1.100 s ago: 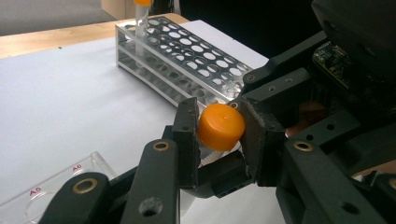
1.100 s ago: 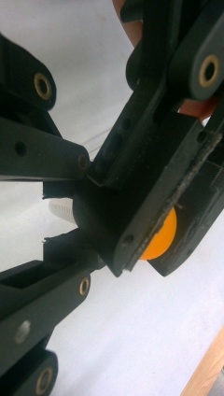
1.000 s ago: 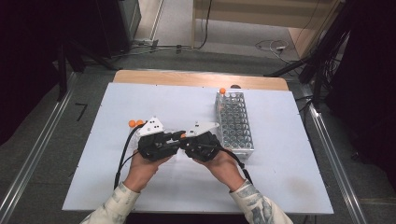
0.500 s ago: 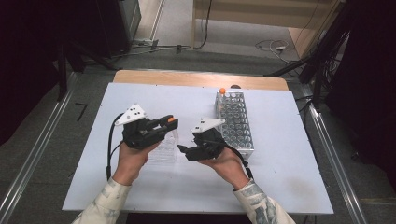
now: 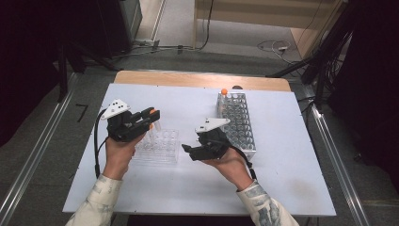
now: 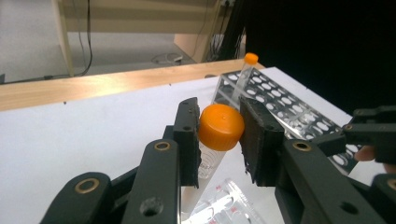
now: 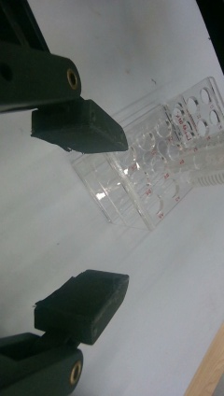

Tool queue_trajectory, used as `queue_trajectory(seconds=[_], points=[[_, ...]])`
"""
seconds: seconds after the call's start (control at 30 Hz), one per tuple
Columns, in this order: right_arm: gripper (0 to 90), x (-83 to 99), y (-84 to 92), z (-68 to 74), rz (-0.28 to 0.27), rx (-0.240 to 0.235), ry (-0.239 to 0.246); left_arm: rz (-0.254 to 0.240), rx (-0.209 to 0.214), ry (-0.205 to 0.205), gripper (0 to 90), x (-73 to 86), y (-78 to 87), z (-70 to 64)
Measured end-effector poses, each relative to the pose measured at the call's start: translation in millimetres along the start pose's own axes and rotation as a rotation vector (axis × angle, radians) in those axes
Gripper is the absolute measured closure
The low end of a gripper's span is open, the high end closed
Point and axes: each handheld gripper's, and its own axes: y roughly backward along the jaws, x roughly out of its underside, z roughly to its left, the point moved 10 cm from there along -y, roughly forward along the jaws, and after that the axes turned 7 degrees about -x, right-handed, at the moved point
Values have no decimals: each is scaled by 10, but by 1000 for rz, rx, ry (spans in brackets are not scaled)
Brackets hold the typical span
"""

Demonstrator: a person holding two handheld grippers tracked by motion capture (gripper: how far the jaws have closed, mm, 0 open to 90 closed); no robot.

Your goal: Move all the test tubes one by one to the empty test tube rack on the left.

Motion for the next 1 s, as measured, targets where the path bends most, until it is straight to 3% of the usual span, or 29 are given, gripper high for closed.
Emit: queue_trajectory(seconds=[0.27,0.43,0.53,0.7,1.0], points=[[290,-6,24,-13,-8,2,0,67,-22,-32,697,170,-62,7],[292,-7,32,-12,-9,4,1,129,-49,-88,695,286,-87,-8],[292,-6,32,-12,-8,4,0,150,-55,-100,693,317,-96,-12],[291,-5,24,-13,-8,2,-1,155,-50,-88,683,315,-82,0],[290,-10,23,-43,-15,14,-9,138,-32,-69,550,284,-66,-18]])
